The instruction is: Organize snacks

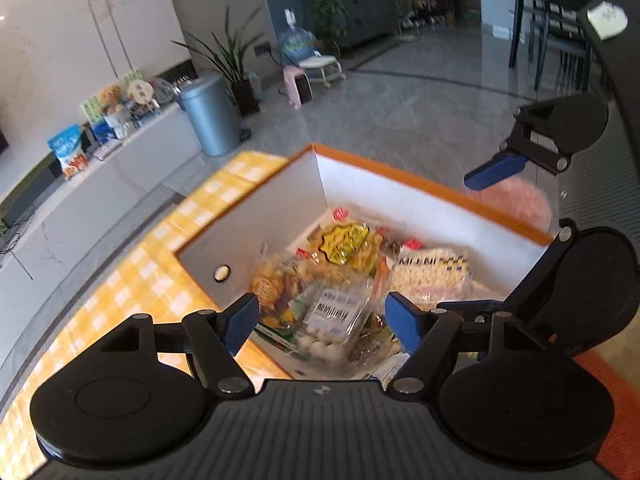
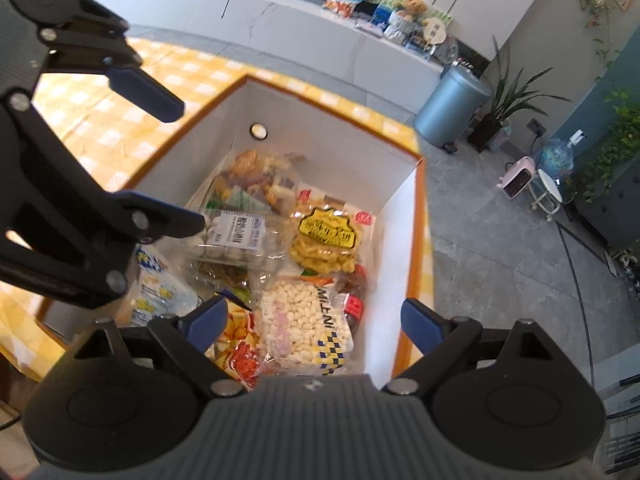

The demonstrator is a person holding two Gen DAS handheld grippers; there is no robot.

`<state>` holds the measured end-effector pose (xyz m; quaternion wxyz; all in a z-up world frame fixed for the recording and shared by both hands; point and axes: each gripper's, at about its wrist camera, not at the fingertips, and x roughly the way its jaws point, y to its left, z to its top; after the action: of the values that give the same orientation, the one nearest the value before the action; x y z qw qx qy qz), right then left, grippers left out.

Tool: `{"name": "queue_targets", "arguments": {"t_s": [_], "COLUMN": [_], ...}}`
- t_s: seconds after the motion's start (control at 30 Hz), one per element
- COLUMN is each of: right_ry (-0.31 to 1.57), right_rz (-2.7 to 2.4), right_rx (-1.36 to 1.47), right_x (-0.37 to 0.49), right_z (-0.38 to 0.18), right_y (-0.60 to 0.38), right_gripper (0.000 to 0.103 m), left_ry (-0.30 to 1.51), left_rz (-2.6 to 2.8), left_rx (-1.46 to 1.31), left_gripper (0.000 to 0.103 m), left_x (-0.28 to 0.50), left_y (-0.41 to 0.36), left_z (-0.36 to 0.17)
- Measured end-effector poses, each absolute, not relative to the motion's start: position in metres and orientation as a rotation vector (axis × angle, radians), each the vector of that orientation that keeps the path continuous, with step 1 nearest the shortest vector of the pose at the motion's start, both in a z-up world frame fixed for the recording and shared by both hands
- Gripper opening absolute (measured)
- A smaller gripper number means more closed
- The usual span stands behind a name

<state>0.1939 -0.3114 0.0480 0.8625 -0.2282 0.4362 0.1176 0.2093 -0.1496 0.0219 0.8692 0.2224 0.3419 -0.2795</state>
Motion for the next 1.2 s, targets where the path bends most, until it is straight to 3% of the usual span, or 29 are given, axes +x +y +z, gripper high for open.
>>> {"name": "queue_targets", "arguments": {"t_s": [0.37, 0.67, 0.97, 1.2], "right_ry": [0.778, 0.497, 0.302, 0.318], "right_rz": [0.135, 0.073, 0.059, 0.038], "right_rx": [-0.31, -0.167, -0.059, -0.055], "right_x": [0.149, 0.086, 0.025, 0.012], "right_z": [0.083, 0.114, 0.122, 0.094], "right_y": [-0.308, -0.298, -0.287, -0.274], "right_gripper": [0.092, 0.092, 0.094, 0.097], "left_ry": [0.589, 0.43, 0.325, 0.386], "left_rz": [-0.496, -0.35, -0.215, -0.098], "left_rx": [0.359, 0.23, 0.133, 0.131], "left_gripper": [0.085, 0.086, 0.088, 0.094], "left_x": [0.156, 0.104, 0.067, 0.074], "left_y": [-0.116, -0.092, -0.076, -0.07], "left_z": [0.065, 0.081, 0.067, 0.037]}}
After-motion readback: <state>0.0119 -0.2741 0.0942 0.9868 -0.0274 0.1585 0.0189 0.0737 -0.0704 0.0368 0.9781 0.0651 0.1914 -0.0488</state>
